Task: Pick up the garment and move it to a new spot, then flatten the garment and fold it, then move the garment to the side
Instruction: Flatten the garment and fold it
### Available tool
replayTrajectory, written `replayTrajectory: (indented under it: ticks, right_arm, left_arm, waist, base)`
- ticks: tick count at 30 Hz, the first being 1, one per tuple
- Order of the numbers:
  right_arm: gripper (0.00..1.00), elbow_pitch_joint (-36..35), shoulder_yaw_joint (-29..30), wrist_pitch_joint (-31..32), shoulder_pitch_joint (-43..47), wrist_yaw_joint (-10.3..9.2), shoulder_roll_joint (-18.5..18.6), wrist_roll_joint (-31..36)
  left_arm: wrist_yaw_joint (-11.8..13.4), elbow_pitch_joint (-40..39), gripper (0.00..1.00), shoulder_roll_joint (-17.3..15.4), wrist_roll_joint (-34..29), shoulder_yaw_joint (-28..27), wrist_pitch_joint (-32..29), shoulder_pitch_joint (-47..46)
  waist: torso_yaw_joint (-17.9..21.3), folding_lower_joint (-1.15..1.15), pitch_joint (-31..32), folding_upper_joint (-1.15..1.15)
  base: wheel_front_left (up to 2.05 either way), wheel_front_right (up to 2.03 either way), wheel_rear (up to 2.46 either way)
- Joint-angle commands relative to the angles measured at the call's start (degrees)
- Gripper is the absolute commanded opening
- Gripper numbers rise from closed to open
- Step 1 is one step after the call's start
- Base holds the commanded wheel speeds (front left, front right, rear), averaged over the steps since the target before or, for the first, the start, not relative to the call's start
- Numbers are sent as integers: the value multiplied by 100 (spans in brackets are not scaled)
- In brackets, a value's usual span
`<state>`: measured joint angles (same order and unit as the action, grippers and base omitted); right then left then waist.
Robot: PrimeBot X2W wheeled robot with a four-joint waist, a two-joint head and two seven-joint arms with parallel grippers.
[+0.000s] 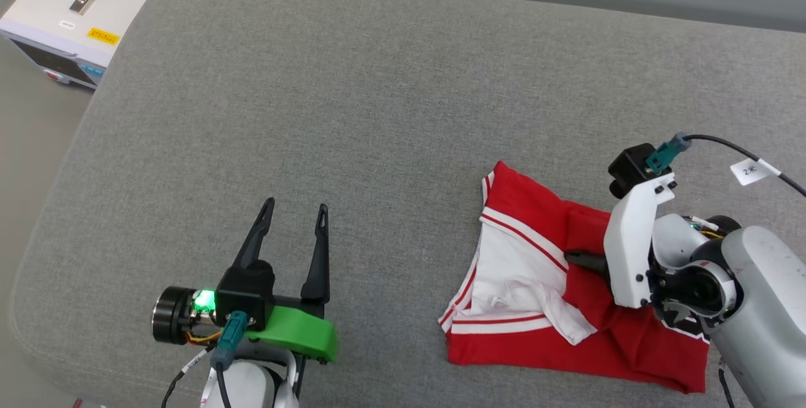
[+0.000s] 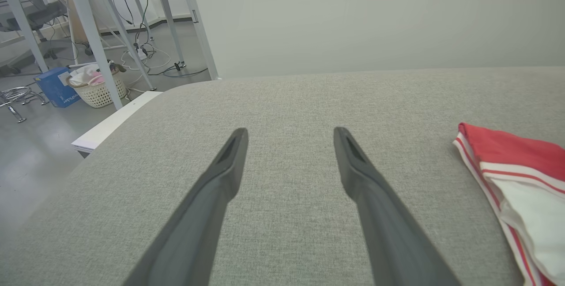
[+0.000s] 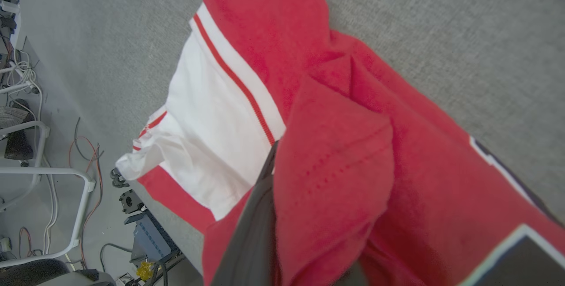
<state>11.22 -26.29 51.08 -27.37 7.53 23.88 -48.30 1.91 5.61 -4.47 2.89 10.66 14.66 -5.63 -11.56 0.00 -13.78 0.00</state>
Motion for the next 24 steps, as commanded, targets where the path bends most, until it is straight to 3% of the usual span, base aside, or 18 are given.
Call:
replayTrajectory:
  ticks: [1,10,11,13,24]
  right_arm:
    - [0,152,-96,-102,-117,-4,-59,112]
    - [0,833,-623,-719,-233,-4,-192,232]
    - [20,799,-667,-802,-235,-4,-160,221]
    - [100,619,-752,-1029,-213,-4,-33,168]
    - [100,-1013,-414,-2478,197,-4,912,169]
  left_arm:
    - [-18,28,100,42,-55,-4,34,-124]
    - [-32,85,100,86,-65,-21,34,-187]
    - [-33,93,100,87,-71,-31,34,-170]
    - [-36,114,100,79,-84,-67,34,-126]
    - [-7,82,100,-17,-119,-267,34,213]
  waist:
    - [-53,0,-69,0]
    - [-43,0,-63,0]
    - [-31,0,-38,0]
    - [7,0,54,0]
    - [411,0,509,0]
  base:
    - [0,0,0]
    - [0,0,0]
    - [0,0,0]
    - [0,0,0]
    - [0,0,0]
